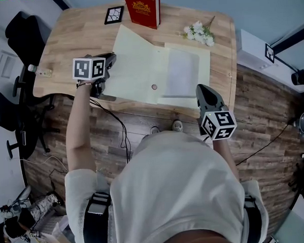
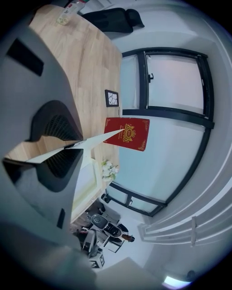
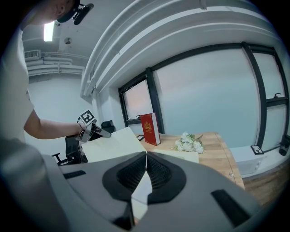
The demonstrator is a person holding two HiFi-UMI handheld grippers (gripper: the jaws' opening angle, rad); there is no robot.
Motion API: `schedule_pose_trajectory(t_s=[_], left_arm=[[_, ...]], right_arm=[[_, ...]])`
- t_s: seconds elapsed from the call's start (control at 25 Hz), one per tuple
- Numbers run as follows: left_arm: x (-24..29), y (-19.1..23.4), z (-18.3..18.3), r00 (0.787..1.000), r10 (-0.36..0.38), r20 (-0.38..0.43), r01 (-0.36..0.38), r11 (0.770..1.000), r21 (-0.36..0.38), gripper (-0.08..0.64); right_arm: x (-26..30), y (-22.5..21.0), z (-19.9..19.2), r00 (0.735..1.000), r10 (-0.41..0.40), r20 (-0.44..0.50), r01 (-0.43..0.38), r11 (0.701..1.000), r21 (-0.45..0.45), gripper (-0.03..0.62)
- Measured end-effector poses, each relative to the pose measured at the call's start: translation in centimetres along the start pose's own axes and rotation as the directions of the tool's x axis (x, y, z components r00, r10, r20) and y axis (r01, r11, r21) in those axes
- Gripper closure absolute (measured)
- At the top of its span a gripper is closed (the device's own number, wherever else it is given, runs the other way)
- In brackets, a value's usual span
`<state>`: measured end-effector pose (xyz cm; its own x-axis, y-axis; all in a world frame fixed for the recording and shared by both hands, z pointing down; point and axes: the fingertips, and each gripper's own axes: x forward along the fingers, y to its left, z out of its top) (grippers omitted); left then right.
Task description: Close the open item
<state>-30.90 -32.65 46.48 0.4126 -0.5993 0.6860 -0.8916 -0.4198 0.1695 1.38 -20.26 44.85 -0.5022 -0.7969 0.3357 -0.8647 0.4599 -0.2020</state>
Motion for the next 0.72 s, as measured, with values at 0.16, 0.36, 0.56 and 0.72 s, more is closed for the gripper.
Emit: schedule_pose_trajectory(t_s=[0.16, 0.36, 0.56, 0.72], left_arm=[[0.1, -2.0, 1.0, 0.999, -0.031, 0.009, 0.031, 0.999, 0.027, 0.489], [0.3, -4.5, 2.3, 0.997, -0.073, 0.004, 0.072, 0.995, 0.075, 0.490], [0.2, -7.0, 3.4, 0.995, -0.102, -0.001, 0.101, 0.988, 0.114, 0.490], [0.2, -9.1, 4.0, 0.993, -0.118, 0.002, 0.117, 0.982, 0.151, 0.489]], right_arm=[[-0.3, -0.3, 0.0, 1.000, -0.006, 0.004, 0.006, 1.000, 0.002, 0.574], [-0.6, -0.8, 0.0, 1.000, -0.015, 0.007, 0.015, 1.000, 0.004, 0.574], [-1.1, -1.1, -0.1, 1.000, -0.023, 0.009, 0.023, 1.000, 0.009, 0.574], [-1.7, -1.3, -0.2, 0.999, -0.030, 0.015, 0.029, 1.000, 0.012, 0.574]])
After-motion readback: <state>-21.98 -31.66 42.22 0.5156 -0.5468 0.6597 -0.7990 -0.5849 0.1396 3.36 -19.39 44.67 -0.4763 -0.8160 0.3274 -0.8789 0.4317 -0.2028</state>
